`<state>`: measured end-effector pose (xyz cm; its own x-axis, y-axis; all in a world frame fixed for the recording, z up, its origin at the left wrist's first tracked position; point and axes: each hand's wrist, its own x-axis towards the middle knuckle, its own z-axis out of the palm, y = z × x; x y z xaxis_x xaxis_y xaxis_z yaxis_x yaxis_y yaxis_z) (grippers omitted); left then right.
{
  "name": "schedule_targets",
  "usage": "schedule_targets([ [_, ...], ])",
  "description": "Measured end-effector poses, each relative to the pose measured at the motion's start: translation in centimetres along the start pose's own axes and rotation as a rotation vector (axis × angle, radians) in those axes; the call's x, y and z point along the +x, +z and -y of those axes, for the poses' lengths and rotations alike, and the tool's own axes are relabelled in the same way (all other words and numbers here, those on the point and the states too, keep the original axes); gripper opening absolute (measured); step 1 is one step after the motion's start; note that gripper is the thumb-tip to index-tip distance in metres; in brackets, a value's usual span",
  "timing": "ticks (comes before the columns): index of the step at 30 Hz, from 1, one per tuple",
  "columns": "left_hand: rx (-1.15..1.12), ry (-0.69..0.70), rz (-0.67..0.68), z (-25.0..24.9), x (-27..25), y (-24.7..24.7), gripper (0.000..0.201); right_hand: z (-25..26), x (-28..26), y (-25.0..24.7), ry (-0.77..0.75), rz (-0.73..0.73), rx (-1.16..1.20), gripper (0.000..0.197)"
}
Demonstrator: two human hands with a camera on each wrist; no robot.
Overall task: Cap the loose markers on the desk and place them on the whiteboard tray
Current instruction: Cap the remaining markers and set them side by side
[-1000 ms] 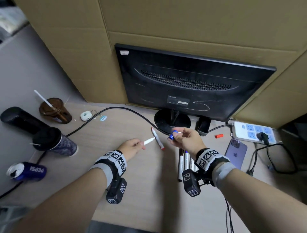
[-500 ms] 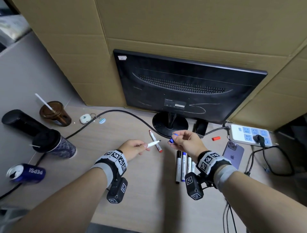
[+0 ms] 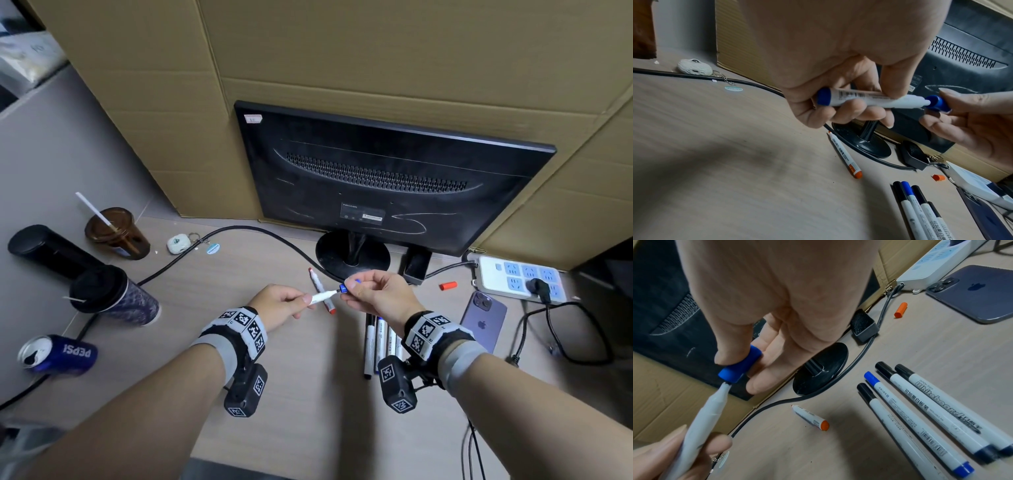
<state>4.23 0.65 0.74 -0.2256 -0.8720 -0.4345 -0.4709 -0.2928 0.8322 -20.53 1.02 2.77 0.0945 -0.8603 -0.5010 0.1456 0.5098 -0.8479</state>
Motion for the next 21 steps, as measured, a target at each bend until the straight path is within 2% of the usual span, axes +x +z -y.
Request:
schedule_targets([
  [8, 0.043, 0.067, 0.044, -0.8, 0.5, 0.5, 0.020, 0.3, -0.4, 0.5, -0.009, 0.081, -0.037, 0.026],
  [15, 0.161, 0.109, 0.087, -1.4, 1.0, 0.5, 0.027, 1.1, -0.6, 0.4, -0.005, 0.116, -0.225, 0.023],
  [21, 0.190, 0.111, 0.080, -2.1, 1.3, 1.0, 0.020, 1.0, -0.4, 0.0, 0.010, 0.078, -0.223, 0.025],
])
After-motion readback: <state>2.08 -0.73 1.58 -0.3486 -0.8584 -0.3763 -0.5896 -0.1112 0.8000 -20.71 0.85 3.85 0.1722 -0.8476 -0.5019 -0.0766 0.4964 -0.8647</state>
